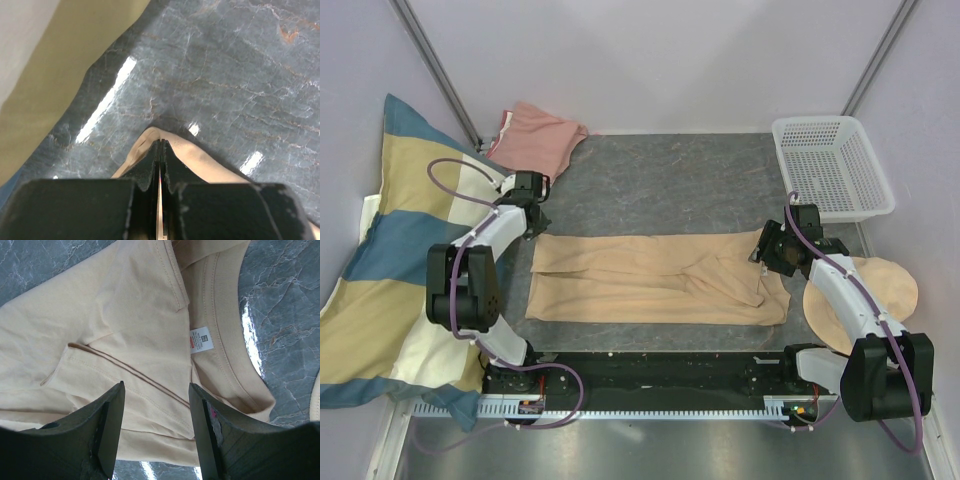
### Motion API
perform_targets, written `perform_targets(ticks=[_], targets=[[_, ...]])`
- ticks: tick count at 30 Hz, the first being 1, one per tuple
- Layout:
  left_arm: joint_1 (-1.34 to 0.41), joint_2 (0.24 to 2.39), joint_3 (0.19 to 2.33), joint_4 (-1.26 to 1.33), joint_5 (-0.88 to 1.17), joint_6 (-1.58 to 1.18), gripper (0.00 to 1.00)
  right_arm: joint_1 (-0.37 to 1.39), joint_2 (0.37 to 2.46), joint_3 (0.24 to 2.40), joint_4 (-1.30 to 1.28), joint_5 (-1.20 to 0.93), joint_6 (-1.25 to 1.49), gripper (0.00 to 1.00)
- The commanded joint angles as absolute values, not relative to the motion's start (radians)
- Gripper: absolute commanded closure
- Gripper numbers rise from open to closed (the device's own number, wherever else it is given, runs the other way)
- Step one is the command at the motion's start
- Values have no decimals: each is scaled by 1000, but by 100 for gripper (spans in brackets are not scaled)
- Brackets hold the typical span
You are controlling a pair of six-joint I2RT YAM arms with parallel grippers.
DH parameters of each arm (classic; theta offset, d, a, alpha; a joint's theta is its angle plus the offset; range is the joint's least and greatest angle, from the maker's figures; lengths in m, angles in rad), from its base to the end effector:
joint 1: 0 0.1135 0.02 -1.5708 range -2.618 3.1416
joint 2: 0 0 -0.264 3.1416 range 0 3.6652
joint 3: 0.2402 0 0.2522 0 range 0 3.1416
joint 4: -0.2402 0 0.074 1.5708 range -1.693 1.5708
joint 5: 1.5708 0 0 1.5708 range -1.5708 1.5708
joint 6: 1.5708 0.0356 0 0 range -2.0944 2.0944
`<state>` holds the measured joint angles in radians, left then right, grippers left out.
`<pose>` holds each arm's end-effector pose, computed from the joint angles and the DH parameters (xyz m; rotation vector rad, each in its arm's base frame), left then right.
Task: Fold and stack the t-shirts
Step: Fold the other side of the tshirt into a rectangle
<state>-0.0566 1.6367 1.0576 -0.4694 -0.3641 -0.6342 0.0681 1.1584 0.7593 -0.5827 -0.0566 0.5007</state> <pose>0.3289 -0.0059 0.2001 -0.8380 2.3845 0.2088 0.2234 0.0173 0.2244 0.5314 2.5214 0.2893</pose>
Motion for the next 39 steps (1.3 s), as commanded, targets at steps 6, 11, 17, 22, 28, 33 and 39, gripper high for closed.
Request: perform_targets(ticks=[6, 11, 17, 22, 28, 33, 39], targets=[[-51, 1732, 1167, -463, -377, -571, 98, 71, 1167, 764, -560, -61, 492, 38], [-48, 1756, 1186, -463, -387, -566, 98, 72, 1175, 769, -560, -60, 491, 38], [-29, 1724, 1177, -482, -408, -568, 98, 71, 1181, 765, -552, -55, 494, 38], [-15, 1686, 1144, -483, -416, -575, 98, 72, 1192, 762, -541, -64, 497, 38], [-11, 1707, 1150, -485, -405, -580, 98, 71, 1196, 773, -537, -43, 495, 37], [-11, 1724, 1147, -483, -388, -589, 98, 71, 1235, 831, -511, -6, 500, 36], [-12, 1721, 1141, -480, -379, -591, 98, 69, 1371, 963, -468, 41, 511, 35]])
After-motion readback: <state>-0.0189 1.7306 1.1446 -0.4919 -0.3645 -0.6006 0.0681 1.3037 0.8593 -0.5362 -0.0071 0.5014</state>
